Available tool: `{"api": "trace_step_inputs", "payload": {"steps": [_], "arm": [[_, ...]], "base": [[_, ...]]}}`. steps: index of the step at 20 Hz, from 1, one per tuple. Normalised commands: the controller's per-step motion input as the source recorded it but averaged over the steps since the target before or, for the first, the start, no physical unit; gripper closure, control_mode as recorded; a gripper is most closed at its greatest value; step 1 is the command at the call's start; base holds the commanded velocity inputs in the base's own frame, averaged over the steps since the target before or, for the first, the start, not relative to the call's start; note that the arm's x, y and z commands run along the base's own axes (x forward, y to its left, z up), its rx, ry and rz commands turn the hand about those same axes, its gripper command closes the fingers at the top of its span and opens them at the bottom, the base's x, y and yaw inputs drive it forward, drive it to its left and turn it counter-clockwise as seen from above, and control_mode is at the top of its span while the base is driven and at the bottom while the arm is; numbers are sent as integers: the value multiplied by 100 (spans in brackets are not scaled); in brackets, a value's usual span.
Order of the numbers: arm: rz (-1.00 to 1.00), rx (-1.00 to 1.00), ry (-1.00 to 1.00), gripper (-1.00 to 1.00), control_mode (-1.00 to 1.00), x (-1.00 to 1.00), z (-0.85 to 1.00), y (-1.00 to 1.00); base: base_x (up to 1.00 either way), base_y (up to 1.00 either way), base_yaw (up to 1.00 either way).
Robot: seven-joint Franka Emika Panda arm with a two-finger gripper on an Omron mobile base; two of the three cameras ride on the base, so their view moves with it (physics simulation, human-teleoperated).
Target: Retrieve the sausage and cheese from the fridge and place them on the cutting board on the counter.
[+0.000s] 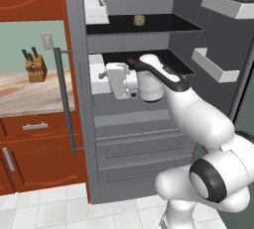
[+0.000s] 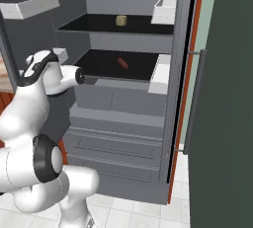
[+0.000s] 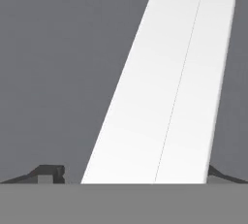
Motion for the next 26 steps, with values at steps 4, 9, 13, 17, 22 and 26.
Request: {"api": "trace_step_inputs", "payload": {"steps": [4, 9, 13, 17, 22, 26], "arm": [[0, 0, 3, -100, -100, 26, 0, 27], [0, 0, 22, -100, -100, -41, 25, -42], [0, 0, 14, -100, -100, -62, 52, -70], [0, -6, 6, -100, -100, -44, 36, -36], [0, -52, 6, -100, -100, -11, -23, -36], [-1, -39, -4, -100, -100, -29, -21, -57]], "base": [[0, 0, 0], [0, 0, 0], [0, 0, 0], [0, 0, 0], [0, 0, 0], [0, 0, 0]]}}
